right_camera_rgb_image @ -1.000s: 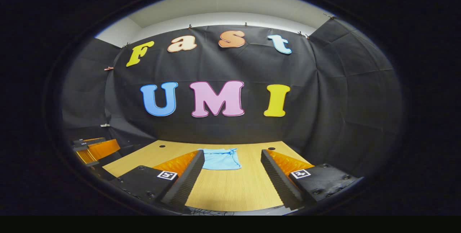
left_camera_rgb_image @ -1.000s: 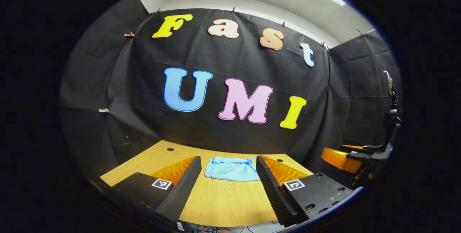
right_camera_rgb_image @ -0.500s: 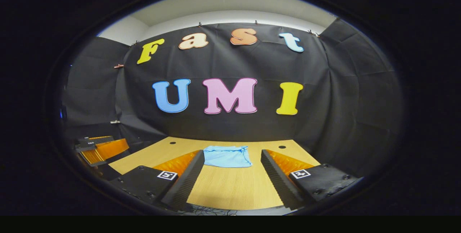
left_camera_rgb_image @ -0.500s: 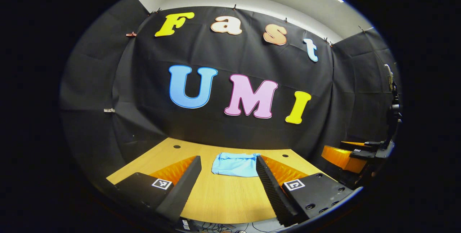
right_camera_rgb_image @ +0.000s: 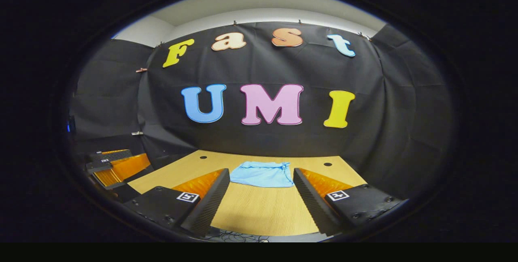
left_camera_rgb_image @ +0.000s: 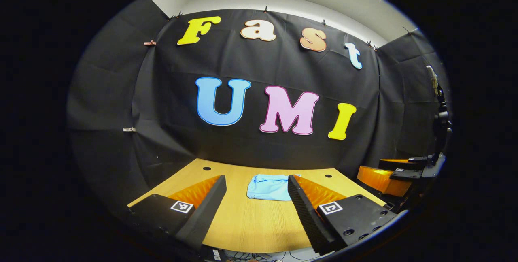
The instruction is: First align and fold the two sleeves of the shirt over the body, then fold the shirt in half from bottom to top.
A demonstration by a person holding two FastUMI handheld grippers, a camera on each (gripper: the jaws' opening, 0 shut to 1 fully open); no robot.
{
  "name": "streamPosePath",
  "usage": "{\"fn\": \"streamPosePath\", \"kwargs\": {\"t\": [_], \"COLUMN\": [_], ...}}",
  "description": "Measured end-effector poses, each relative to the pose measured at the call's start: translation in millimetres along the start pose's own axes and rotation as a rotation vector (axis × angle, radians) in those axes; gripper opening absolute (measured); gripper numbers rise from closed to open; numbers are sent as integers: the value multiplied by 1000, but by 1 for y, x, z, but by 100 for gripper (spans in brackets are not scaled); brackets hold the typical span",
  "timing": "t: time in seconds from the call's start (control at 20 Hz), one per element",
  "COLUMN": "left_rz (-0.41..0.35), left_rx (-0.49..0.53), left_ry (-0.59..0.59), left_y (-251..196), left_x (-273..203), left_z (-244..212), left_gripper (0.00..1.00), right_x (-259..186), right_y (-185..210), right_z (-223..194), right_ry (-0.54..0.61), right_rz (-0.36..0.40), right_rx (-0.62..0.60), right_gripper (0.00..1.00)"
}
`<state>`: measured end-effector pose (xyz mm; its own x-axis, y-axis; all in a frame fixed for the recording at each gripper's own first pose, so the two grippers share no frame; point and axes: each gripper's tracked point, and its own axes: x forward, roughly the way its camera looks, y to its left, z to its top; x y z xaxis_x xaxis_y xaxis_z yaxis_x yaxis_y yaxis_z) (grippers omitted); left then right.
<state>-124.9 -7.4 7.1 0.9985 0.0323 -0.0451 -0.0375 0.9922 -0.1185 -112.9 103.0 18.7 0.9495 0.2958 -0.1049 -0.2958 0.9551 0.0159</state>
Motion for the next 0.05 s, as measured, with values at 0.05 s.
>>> {"fn": "streamPosePath", "kwargs": {"t": [0.05], "left_rz": [1], "left_rx": [2], "left_ry": [3], "left_y": [0], "left_x": [0], "left_z": [0], "left_gripper": [97], "right_x": [0], "right_y": [4], "right_z": [0], "right_ry": [2], "right_rz": [7], "right_rx": [-2], "right_gripper": [98]}}
